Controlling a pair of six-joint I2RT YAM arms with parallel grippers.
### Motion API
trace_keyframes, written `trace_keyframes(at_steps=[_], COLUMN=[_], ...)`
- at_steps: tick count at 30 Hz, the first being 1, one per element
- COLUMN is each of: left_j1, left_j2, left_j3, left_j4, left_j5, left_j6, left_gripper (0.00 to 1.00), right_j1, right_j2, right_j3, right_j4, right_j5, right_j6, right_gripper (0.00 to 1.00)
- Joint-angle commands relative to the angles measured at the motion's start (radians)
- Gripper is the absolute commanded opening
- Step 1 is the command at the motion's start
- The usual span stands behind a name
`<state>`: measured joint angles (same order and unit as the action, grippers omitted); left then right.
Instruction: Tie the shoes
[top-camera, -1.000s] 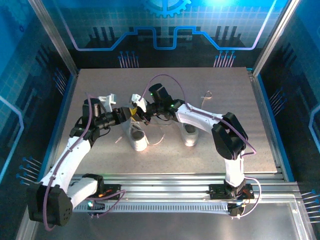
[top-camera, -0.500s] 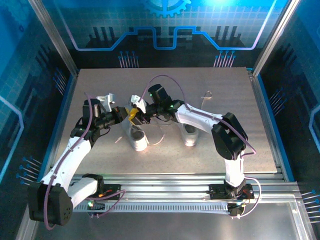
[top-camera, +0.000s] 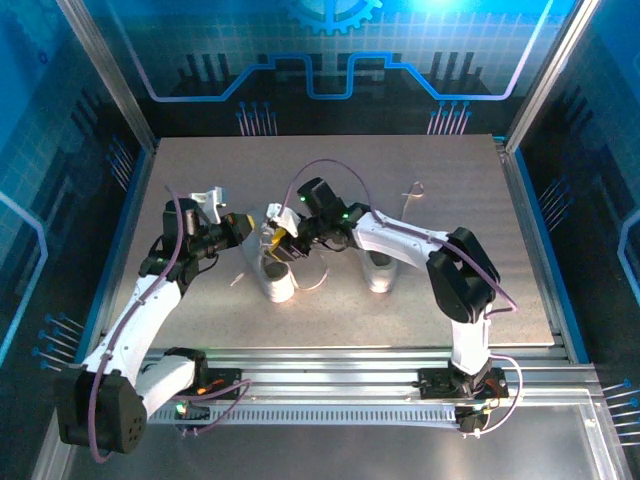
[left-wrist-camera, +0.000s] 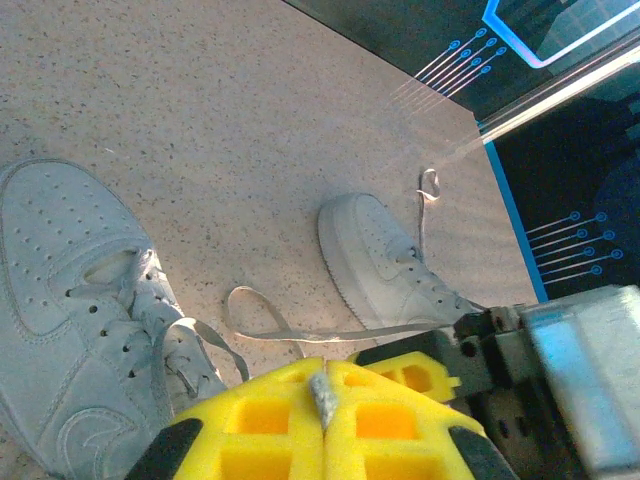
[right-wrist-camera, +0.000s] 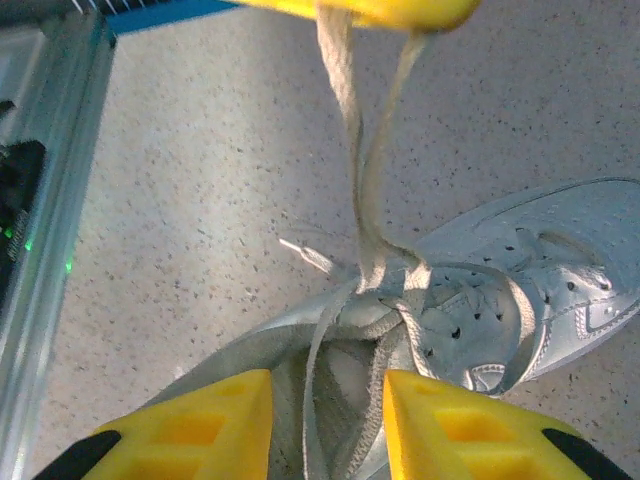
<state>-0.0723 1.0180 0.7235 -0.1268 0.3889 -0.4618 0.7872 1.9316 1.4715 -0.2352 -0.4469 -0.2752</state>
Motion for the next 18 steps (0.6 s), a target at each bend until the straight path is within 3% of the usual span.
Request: trace_keyframes(at_steps=[1,10,18], left_j1=[0.009,0.017,0.023], left_j2=[-0.019,-0.023,-0.021], left_j3=[0.005,0.003,0.002], left_j4=[-0.017,-0.025,-0.024], left_j5=[-0.004,-0.001,0.001], left_j6=[0.028,0.032,0.036], left_gripper=[0.0,0.0,0.0], right_j1=[0.039,0.067,0.074], right_j2=[0.051,0.101,0.048], right_j3=[0.057,0.084,0.035], right_j4=[-0.125,-0.166,-0.118], right_j5=[0.079,0.111,0.203], right_j6=[-0.08,-0.118,-0.125], right_gripper=[0.33,0.35,0.01])
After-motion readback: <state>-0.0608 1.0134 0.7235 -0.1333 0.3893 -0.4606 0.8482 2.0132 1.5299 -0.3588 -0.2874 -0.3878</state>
